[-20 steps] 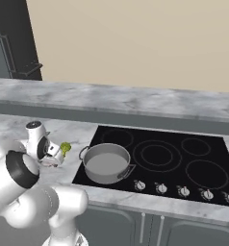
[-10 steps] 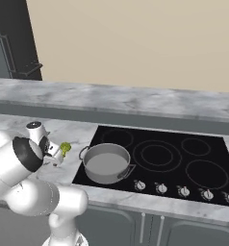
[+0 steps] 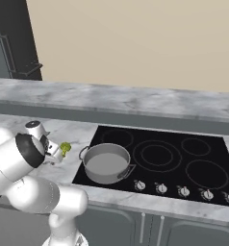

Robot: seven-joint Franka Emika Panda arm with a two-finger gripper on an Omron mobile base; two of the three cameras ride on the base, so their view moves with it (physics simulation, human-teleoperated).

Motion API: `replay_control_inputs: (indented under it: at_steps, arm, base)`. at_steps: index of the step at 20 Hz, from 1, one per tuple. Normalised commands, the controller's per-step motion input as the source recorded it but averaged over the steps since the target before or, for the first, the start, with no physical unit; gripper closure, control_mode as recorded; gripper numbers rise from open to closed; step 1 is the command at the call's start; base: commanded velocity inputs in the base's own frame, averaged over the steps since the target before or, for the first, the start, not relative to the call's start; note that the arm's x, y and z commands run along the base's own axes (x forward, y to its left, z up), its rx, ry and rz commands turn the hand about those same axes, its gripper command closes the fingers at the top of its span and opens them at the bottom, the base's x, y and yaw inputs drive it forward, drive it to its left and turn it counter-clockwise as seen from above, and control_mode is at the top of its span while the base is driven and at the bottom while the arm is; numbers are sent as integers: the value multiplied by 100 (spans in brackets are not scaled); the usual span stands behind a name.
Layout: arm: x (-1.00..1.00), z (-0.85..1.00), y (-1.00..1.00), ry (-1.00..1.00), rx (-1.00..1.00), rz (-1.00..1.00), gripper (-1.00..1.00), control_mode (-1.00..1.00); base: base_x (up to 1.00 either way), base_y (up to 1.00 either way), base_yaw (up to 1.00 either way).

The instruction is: Put the garlic and broccoli in the pot. Retrieve the spatula and lightly stir the vegetables in the pot.

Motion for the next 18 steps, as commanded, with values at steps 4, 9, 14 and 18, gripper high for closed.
replay_control_inputs:
  at_steps: [4, 9, 14, 18]
  arm:
    - [-6, 12, -7, 0, 1, 0, 100, -100]
    - [-42, 50, -26, 2, 6, 0, 100, -100]
    - [-42, 74, -39, 4, 15, 0, 100, -100]
    - [-45, 65, -44, 2, 9, 0, 100, -100]
  base:
    - [0, 0, 0]
    - [0, 0, 0]
    - [0, 0, 0]
    - [0, 0, 0]
